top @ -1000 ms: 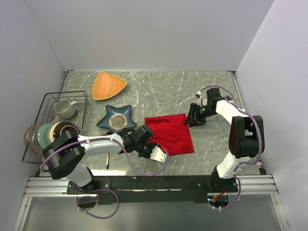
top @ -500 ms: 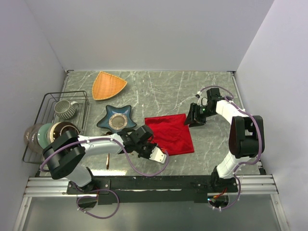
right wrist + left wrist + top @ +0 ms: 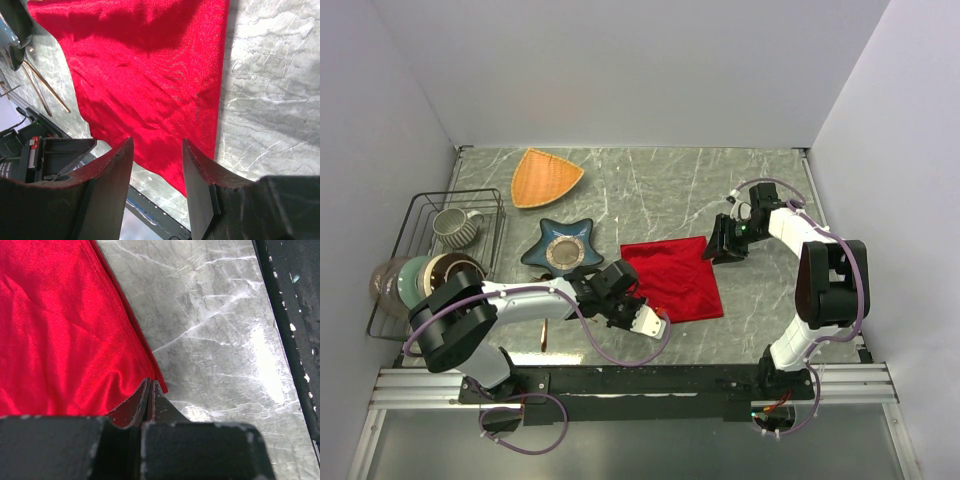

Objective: Fold the napkin into a case and place the utensils inside
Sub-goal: Pick up the top corner of the square folded napkin from the center of the board.

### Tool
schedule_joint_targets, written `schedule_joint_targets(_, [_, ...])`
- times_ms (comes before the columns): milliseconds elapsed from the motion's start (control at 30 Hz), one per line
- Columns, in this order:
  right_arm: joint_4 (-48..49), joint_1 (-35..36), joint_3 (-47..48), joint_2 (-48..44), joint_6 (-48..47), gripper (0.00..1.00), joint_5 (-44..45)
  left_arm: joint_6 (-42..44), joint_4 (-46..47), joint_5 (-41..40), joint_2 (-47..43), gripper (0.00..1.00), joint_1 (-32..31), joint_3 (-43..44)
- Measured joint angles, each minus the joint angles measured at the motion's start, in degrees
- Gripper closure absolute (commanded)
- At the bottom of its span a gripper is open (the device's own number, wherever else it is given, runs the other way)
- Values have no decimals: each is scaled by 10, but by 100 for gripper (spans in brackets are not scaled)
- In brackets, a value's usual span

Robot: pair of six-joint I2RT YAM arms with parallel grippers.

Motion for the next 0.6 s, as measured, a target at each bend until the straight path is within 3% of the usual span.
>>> schedule_joint_targets(267, [0, 0, 0, 0, 0, 49, -4, -3, 0, 2, 0, 99, 10, 11])
schedule_joint_targets(600, [0, 0, 0, 0, 0, 48, -6, -3, 7, 16, 19, 99, 59, 86])
